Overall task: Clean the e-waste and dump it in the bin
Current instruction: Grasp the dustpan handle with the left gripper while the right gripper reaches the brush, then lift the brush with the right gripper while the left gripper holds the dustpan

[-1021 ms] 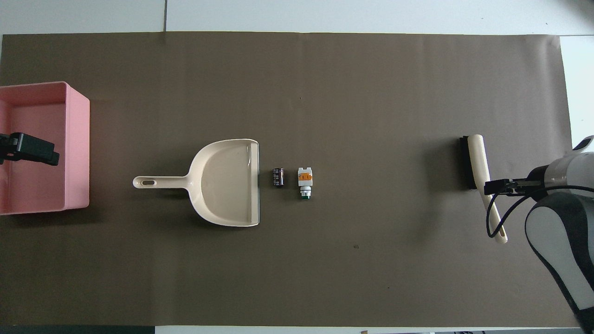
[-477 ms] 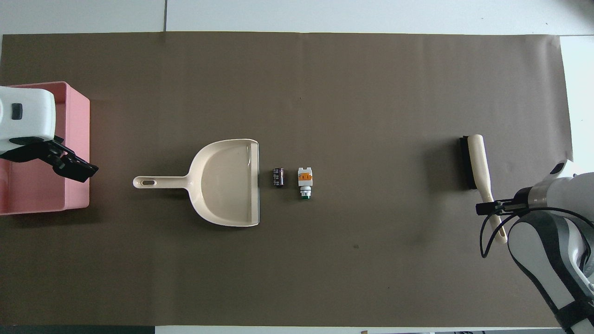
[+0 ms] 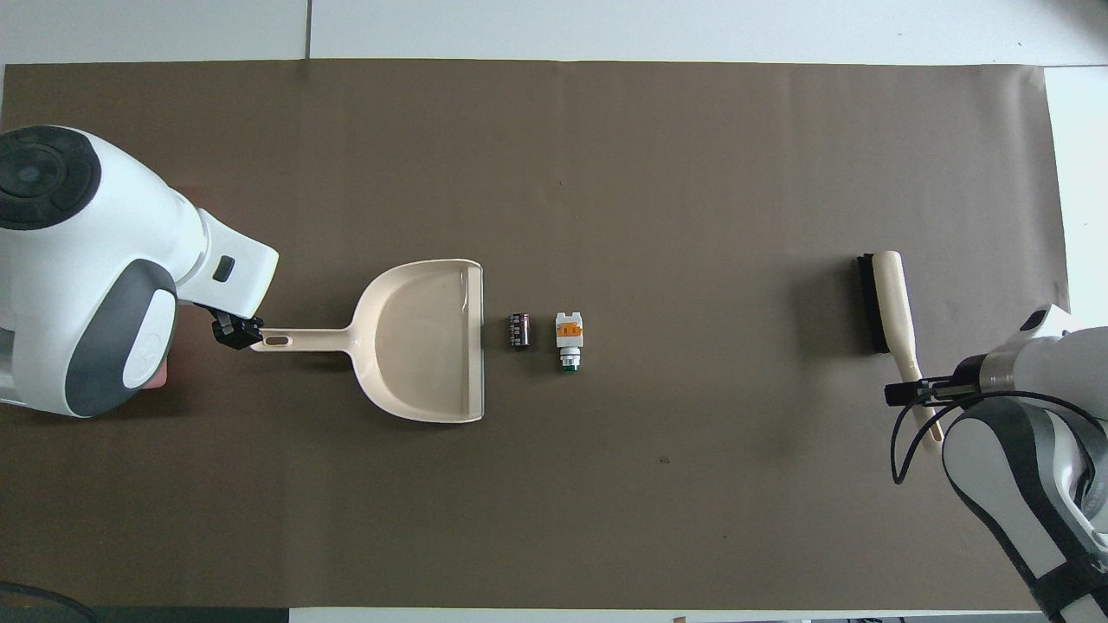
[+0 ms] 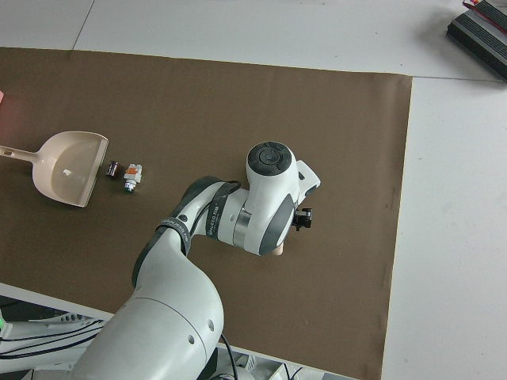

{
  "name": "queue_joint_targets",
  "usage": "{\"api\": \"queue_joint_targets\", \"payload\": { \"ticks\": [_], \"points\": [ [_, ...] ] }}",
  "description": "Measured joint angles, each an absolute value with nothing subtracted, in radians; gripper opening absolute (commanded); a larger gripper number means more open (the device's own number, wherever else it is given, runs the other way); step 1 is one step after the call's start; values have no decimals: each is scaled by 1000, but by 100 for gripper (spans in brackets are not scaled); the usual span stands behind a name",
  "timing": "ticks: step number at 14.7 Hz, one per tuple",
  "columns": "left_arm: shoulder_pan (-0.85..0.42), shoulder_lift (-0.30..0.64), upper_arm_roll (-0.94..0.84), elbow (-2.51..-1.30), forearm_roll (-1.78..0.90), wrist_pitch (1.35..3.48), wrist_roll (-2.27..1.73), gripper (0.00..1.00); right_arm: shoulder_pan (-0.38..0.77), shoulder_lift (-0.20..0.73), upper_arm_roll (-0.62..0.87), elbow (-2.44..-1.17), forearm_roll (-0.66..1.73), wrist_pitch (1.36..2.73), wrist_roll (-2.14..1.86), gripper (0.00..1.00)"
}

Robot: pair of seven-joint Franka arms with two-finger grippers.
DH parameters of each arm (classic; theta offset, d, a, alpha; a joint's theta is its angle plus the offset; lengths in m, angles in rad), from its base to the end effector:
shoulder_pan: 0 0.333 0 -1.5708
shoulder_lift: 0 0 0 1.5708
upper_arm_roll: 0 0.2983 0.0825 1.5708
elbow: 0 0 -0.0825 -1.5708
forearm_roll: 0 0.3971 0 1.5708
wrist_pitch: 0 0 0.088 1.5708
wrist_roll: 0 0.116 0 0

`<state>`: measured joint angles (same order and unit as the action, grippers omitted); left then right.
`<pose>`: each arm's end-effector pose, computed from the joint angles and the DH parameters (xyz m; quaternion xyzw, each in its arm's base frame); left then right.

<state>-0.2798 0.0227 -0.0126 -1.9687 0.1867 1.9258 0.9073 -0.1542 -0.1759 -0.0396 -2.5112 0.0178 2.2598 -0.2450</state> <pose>0.5463 -0.1493 0.4222 -0.8015 0.5909 0.0572 0.0722 0.4435 -0.0859 0.3035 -0.9990 -0.0201 0.0347 0.0181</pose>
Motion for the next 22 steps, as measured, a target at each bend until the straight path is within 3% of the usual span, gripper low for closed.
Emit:
{"api": "queue_joint_targets", "payload": {
  "ticks": [3,4,6,7,13,16,20,22],
  "points": [
    [-331,30,-13,-2049,238,1963,915,92,-154,-176,-40,-2512,18,2260,-245,67],
    [-352,33,-14,-2069,274,1971,913,92,-154,-176,-40,-2512,18,2260,-245,59],
    [-375,39,-14,-2096,313,1974,911,92,-154,-176,-40,-2512,18,2260,-245,15],
    [-378,41,-14,-2108,330,1975,911,92,-154,-176,-40,-2512,18,2260,-245,0],
    [-433,90,-14,-2155,420,2010,862,88,-126,-176,-36,-2511,21,2250,-194,0],
    [-468,126,-14,-2155,436,2015,811,82,-116,-183,-30,-2457,21,2154,-165,0],
    [-469,127,-14,-2153,439,2015,790,62,-3,-207,-22,-2327,22,1994,-6,0],
    [-470,124,-14,-2151,439,2015,785,36,84,-220,-12,-2300,22,1949,107,0]
  ]
}}
